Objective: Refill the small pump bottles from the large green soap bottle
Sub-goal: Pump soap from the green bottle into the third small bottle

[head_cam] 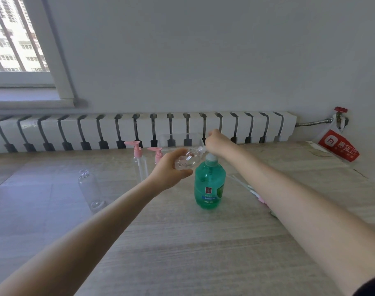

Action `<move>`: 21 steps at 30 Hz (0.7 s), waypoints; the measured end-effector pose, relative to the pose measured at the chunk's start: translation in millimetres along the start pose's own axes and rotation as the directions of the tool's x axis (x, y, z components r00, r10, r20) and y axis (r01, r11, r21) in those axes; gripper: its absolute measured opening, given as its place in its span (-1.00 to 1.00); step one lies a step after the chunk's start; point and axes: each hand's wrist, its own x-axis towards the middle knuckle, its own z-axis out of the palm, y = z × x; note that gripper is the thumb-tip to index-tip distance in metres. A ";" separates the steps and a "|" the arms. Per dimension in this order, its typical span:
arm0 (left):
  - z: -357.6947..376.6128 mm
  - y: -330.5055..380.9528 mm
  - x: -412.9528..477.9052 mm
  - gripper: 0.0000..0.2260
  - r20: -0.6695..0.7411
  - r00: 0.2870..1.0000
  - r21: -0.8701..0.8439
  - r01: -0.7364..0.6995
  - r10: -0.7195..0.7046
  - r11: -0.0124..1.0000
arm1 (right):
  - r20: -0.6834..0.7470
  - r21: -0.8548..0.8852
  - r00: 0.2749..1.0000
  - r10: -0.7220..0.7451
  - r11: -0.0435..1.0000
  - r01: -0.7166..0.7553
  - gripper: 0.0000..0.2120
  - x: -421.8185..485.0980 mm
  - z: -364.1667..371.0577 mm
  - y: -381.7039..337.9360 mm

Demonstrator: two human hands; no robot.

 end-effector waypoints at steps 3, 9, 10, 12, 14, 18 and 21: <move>1.8 -1.3 -0.9 -0.46 0.010 1.000 -0.007 0.011 -0.011 1.000 | 0.022 0.018 1.000 0.021 1.000 -0.022 -0.52 -2.9 2.0 1.8; 0.9 0.0 0.0 -0.46 0.014 1.000 0.000 0.005 -0.005 1.000 | 0.039 0.035 0.998 0.055 0.998 -0.057 -0.73 -4.6 -2.9 0.8; 0.4 0.3 0.1 -0.46 0.015 1.000 -0.001 0.005 -0.005 1.000 | 0.031 0.061 0.997 0.072 0.995 -0.073 -0.75 -7.6 -3.7 0.2; -0.7 0.2 0.3 -0.46 0.017 1.000 0.002 0.002 -0.002 1.000 | 0.030 0.065 0.998 0.064 0.996 -0.066 -0.68 -8.9 -6.4 0.1; -0.8 0.5 -0.5 -0.47 0.021 1.000 0.001 0.002 -0.002 1.000 | 0.017 -0.013 0.999 0.027 1.000 -0.026 -0.67 -13.0 -6.8 -1.9; -0.6 1.5 -2.3 -0.50 0.031 0.999 -0.037 0.017 -0.016 0.999 | 0.096 -0.010 0.995 0.003 1.000 -0.002 -0.71 -13.5 -7.5 -2.4; -2.0 3.4 -2.3 -0.54 0.030 1.000 -0.054 0.003 -0.001 0.999 | 0.068 0.060 0.998 0.007 0.998 -0.011 -0.86 -13.7 -12.8 -6.3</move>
